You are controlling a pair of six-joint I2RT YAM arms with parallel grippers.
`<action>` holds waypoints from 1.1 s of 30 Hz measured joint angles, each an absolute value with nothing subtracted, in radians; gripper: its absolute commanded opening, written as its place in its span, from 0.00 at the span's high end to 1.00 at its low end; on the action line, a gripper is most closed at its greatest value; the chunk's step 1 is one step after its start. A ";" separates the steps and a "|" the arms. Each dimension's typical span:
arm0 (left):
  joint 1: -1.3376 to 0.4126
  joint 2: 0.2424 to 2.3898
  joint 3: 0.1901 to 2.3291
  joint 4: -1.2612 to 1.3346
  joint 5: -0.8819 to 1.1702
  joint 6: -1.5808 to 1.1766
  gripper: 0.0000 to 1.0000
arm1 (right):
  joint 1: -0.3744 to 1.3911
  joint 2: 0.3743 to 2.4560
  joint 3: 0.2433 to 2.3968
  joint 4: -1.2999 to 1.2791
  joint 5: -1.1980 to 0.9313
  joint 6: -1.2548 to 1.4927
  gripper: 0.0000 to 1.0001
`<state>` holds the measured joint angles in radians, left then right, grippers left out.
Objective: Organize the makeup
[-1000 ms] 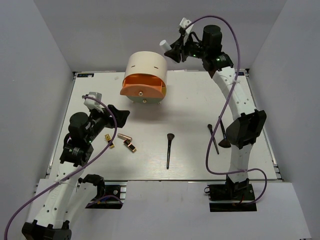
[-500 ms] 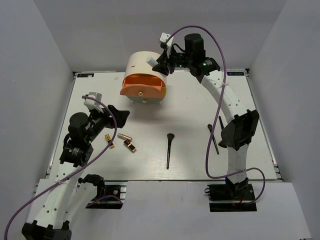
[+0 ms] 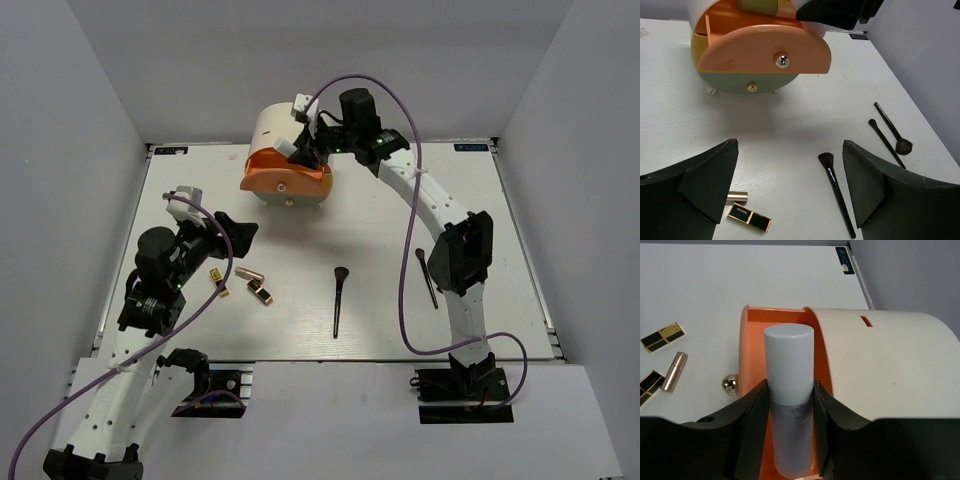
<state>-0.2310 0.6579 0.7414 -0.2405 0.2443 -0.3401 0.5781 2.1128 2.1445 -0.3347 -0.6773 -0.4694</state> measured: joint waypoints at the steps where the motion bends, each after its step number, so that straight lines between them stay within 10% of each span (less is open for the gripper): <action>1: -0.231 0.657 0.741 -0.241 0.244 -0.340 0.05 | 0.584 2.115 2.144 -0.336 -0.677 -0.474 1.00; 4: -0.231 0.657 0.741 -0.241 0.244 -0.340 0.05 | 0.598 2.117 2.141 -0.336 -0.675 -0.489 0.95; 9: -0.231 0.659 0.741 -0.237 0.244 -0.341 0.05 | 0.611 2.117 2.121 -0.337 -0.655 -0.509 0.60; 21: -0.231 0.683 0.741 -0.211 0.247 -0.342 0.05 | 0.609 2.117 2.118 -0.326 -0.631 -0.503 0.42; 25: -0.231 0.693 0.741 -0.207 0.247 -0.342 0.05 | 0.609 2.117 2.121 -0.312 -0.631 -0.485 0.50; 30: -0.231 0.715 0.741 -0.178 0.256 -0.358 0.06 | 0.603 2.112 2.130 -0.265 -0.626 -0.436 1.00; 33: -0.232 0.750 0.738 -0.122 0.271 -0.379 0.10 | 0.593 2.092 2.128 -0.227 -0.606 -0.374 1.00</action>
